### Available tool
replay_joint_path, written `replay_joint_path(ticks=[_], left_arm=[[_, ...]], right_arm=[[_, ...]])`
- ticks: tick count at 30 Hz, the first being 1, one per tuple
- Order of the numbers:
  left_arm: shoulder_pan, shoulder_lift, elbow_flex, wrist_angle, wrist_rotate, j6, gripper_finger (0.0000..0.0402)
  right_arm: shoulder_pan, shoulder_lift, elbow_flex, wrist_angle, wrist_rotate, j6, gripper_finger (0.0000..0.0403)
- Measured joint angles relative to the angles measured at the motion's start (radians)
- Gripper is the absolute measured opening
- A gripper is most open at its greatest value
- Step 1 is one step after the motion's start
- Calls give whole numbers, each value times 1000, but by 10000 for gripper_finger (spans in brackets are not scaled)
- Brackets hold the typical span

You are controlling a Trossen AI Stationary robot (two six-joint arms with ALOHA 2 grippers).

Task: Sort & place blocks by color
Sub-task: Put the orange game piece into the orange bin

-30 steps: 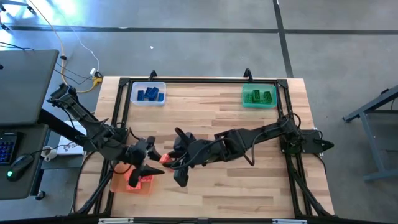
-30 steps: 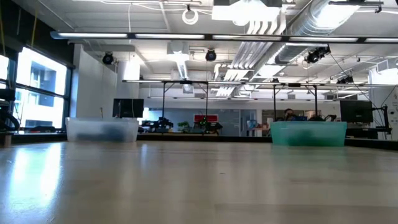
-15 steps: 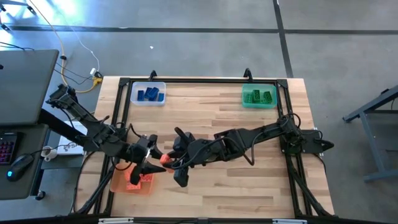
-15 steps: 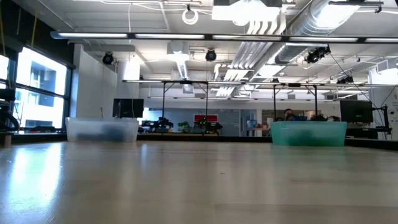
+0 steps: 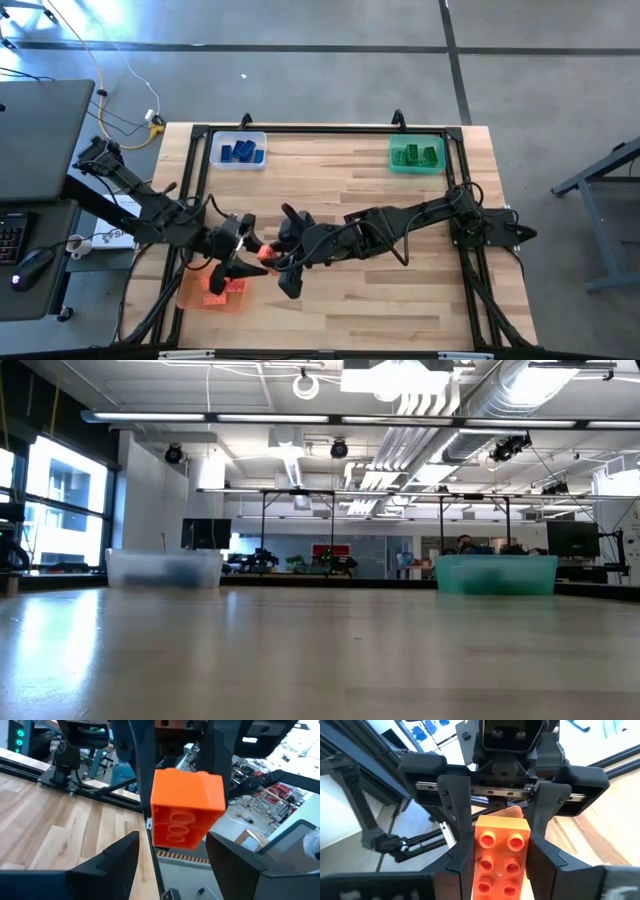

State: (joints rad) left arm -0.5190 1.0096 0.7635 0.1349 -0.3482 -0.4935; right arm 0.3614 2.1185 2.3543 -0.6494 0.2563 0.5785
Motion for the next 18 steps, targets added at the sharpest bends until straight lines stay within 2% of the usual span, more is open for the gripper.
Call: replay_joint_path(ticks=[7,15,18], left_arm=[[27,0,0,46,31,0,232],[62,0,0,65,42,0,231],[74,0,0,65,42,0,220]], right_arm=[[-2,0,0,-12,31,-2,119],[-2,0,0,-11,92,-11,119],[-2,0,0,-3,92,-11,119]])
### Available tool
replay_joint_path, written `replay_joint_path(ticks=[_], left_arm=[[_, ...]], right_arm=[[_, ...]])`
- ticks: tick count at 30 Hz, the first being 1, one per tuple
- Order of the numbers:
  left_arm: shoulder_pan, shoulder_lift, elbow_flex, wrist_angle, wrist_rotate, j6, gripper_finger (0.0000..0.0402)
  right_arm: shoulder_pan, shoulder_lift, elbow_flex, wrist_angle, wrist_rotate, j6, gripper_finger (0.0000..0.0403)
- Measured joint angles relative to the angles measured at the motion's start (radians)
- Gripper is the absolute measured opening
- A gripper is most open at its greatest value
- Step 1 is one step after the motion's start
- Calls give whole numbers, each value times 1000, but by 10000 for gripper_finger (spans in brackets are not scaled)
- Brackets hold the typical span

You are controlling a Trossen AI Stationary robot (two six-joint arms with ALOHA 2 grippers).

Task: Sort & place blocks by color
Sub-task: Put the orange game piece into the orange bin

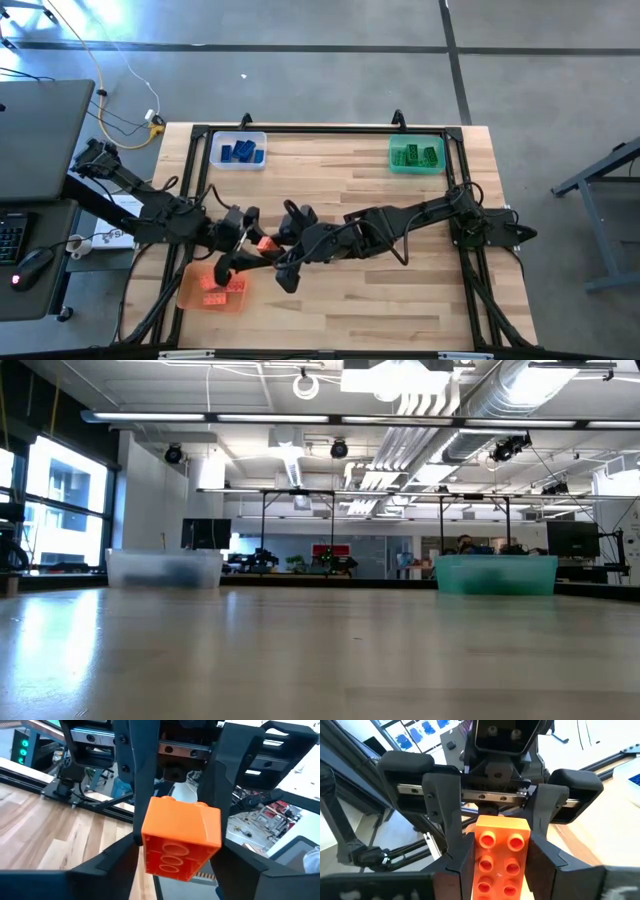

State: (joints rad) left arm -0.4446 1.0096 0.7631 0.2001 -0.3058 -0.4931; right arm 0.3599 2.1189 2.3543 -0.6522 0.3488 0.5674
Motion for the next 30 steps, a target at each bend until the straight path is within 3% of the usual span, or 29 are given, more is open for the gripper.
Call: replay_joint_path(ticks=[8,17,25,30], left_arm=[[13,0,0,-1,8,31,115],[13,0,-1,-35,1,38,112],[4,0,-1,-131,1,7,112],[0,0,-1,-282,52,-75,112]], right_arm=[[-3,0,0,6,18,8,120],[-10,0,0,-14,-24,17,155],[-13,2,-1,-19,-32,11,216],[-13,2,-1,-16,-40,10,247]])
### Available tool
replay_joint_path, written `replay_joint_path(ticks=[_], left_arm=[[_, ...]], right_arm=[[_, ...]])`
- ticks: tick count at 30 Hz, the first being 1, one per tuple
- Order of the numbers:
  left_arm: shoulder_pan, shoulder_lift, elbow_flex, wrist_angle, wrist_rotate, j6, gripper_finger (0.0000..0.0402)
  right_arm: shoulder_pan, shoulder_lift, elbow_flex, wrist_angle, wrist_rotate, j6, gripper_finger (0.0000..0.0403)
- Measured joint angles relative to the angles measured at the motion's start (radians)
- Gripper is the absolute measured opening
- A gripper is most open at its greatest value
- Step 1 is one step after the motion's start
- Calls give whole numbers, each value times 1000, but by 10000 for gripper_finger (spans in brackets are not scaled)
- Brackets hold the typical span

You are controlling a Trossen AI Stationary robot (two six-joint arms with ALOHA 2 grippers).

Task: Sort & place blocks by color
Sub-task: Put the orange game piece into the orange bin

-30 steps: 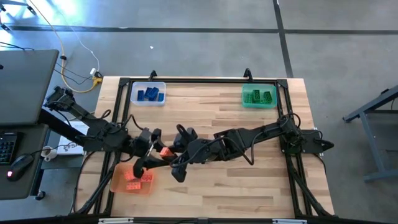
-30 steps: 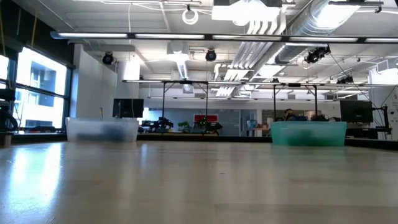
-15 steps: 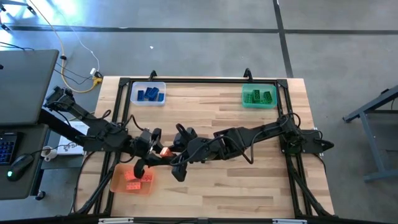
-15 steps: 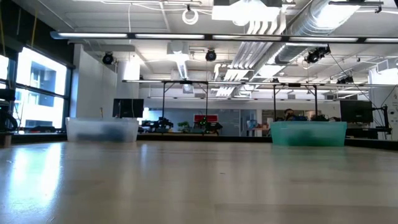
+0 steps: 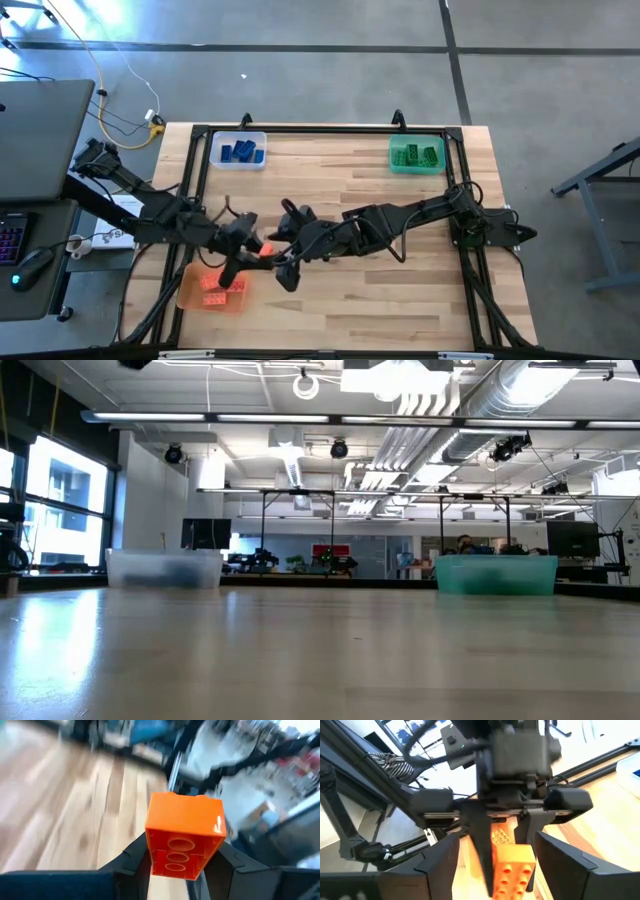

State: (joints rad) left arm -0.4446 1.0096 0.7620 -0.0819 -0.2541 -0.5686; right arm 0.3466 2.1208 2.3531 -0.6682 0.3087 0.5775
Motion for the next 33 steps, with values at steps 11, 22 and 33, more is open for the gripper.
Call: replay_joint_path(ticks=[11,22,33], left_arm=[[-125,0,0,-435,244,-268,112],[-270,0,0,-689,296,-466,112],[-285,109,1,-712,332,-461,124]], right_arm=[[-33,0,2,-17,-169,29,252],[-53,-1,2,-56,-167,46,252],[-61,-2,2,-57,-167,45,252]])
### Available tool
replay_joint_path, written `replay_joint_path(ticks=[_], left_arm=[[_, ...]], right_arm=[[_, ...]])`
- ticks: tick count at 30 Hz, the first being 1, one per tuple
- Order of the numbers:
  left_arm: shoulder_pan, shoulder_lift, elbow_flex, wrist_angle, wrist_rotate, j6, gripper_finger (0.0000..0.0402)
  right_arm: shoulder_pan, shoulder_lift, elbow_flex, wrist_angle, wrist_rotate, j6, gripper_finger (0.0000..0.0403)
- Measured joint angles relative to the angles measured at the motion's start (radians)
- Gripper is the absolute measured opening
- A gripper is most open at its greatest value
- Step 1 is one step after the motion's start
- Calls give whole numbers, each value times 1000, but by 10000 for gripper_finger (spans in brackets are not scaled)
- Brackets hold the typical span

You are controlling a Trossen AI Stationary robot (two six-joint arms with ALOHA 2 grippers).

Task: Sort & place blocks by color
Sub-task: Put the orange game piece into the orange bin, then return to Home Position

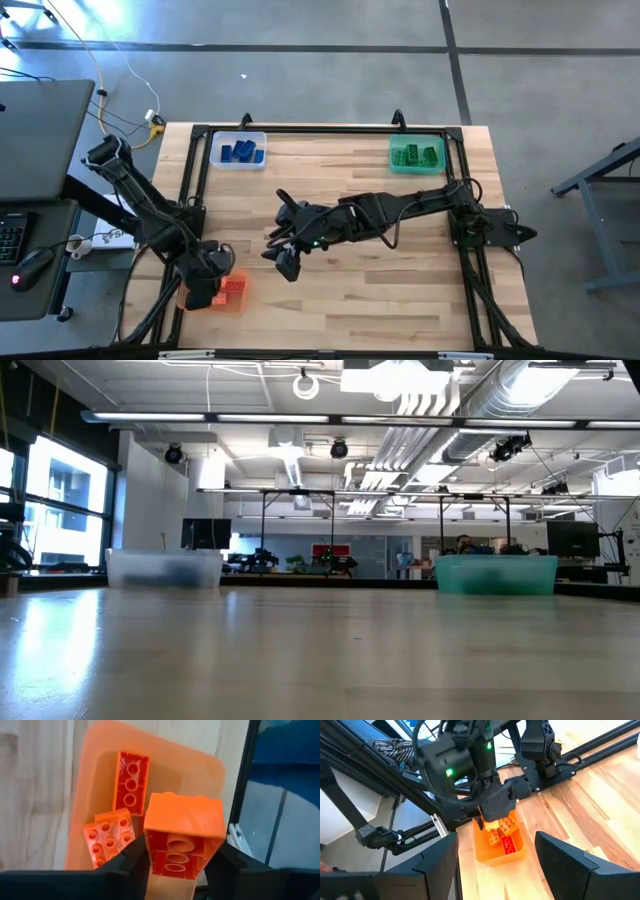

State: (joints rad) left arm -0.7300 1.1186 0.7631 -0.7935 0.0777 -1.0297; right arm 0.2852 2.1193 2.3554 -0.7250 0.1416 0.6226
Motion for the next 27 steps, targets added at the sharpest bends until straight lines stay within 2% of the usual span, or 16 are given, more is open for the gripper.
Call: replay_joint_path(ticks=[6,10,15,19,24,27], left_arm=[[0,65,0,22,13,10,202],[0,73,0,68,22,11,227],[4,52,0,161,14,45,230],[12,3,0,259,-56,124,225],[66,-92,0,431,-195,294,225],[123,-171,1,585,-233,429,224]], right_arm=[[0,0,0,-1,0,1,252],[0,0,1,-5,0,1,252],[0,0,1,-5,-32,-15,252],[0,0,1,-5,-93,-84,252],[1,-5,1,-10,-102,-109,252],[1,-27,1,-20,-102,-116,252]])
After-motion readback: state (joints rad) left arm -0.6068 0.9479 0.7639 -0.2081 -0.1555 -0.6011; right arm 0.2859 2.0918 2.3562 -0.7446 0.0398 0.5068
